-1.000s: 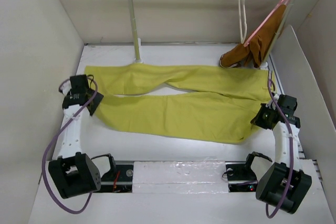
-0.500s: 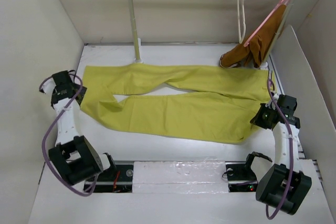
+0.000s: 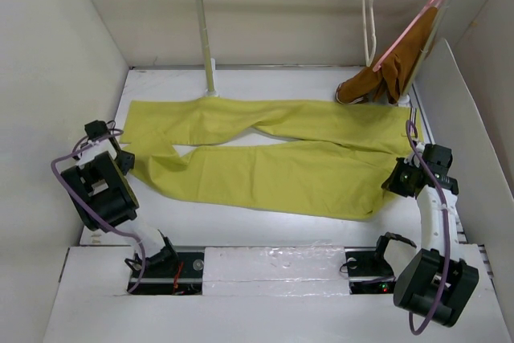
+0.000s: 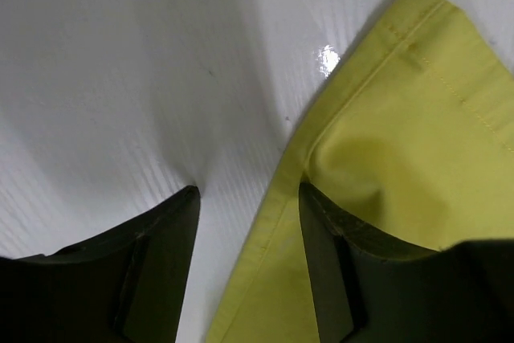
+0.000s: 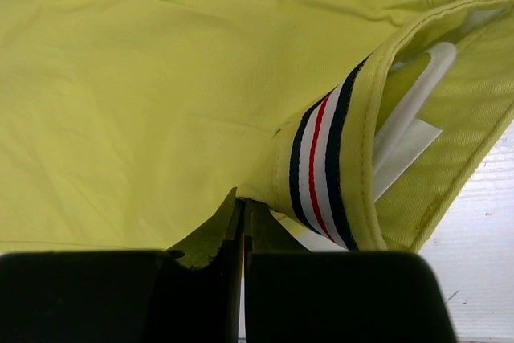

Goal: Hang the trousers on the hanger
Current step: Fold the trousers at the center of the board.

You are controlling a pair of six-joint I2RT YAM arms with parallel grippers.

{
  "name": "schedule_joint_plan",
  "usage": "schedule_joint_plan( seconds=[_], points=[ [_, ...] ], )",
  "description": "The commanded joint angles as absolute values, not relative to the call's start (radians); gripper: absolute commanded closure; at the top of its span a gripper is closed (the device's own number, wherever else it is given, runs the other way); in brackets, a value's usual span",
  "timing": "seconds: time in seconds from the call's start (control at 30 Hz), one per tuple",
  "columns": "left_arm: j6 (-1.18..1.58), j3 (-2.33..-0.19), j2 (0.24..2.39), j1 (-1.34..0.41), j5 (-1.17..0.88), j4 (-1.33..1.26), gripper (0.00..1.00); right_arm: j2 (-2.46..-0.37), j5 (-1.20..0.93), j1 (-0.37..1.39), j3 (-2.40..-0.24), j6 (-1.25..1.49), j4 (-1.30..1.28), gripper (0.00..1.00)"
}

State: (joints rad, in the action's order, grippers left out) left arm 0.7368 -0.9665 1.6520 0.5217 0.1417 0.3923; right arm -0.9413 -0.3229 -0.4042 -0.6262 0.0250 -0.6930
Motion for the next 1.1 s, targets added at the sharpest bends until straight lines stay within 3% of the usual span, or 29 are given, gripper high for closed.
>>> schedule_joint_plan(
  seconds=[0.0,0.07,0.17,0.27,0.43,0.53,0.6,0.63,0.7,0.8,0.9,1.07],
  points=[
    [0.726,-0.997,1.693,0.523,0.15,0.356,0.51,-0.933,-0.347,-0.396,-0.641,0.012,-0.653,1.0],
    [0.727,-1.009,1.729,0.523,0.138,0.335,0.54,-0.931,-0.336,-0.396,-0.647,0.014,-0.661,1.0],
    [0.709,-1.031,1.77,0.523,0.114,0.315,0.86,-0.931,-0.311,-0.396,-0.673,-0.032,-0.698,1.0],
    [0.684,-1.06,1.796,0.523,0.094,0.29,1.0,-0.942,-0.317,-0.387,-0.698,-0.034,-0.712,1.0],
    [0.658,-1.049,1.807,0.523,0.098,0.288,1.0,-0.963,-0.321,-0.367,-0.745,-0.029,-0.732,1.0],
    [0.666,-0.981,1.709,0.523,0.133,0.302,1.0,-0.979,-0.324,-0.357,-0.768,-0.02,-0.721,1.0],
    [0.664,-0.942,1.57,0.523,0.156,0.328,1.0,-0.997,-0.348,-0.357,-0.773,-0.006,-0.691,1.0],
    [0.664,-0.884,1.401,0.523,0.181,0.38,1.0,-1.026,-0.359,-0.348,-0.779,-0.003,-0.671,1.0],
    [0.672,-0.856,1.346,0.523,0.184,0.4,1.0,-1.035,-0.36,-0.348,-0.788,-0.002,-0.663,1.0],
    [0.704,-0.815,1.064,0.523,0.184,0.495,1.0,-1.054,-0.335,-0.302,-0.784,-0.014,-0.67,1.0],
    [0.73,-0.859,0.986,0.523,0.218,0.598,1.0,-1.052,-0.293,-0.246,-0.801,-0.038,-0.721,1.0],
    [0.704,-1.067,1.049,0.5,0.319,0.729,1.0,-1.038,-0.118,-0.172,-0.914,-0.046,-0.82,1.0]
  ],
)
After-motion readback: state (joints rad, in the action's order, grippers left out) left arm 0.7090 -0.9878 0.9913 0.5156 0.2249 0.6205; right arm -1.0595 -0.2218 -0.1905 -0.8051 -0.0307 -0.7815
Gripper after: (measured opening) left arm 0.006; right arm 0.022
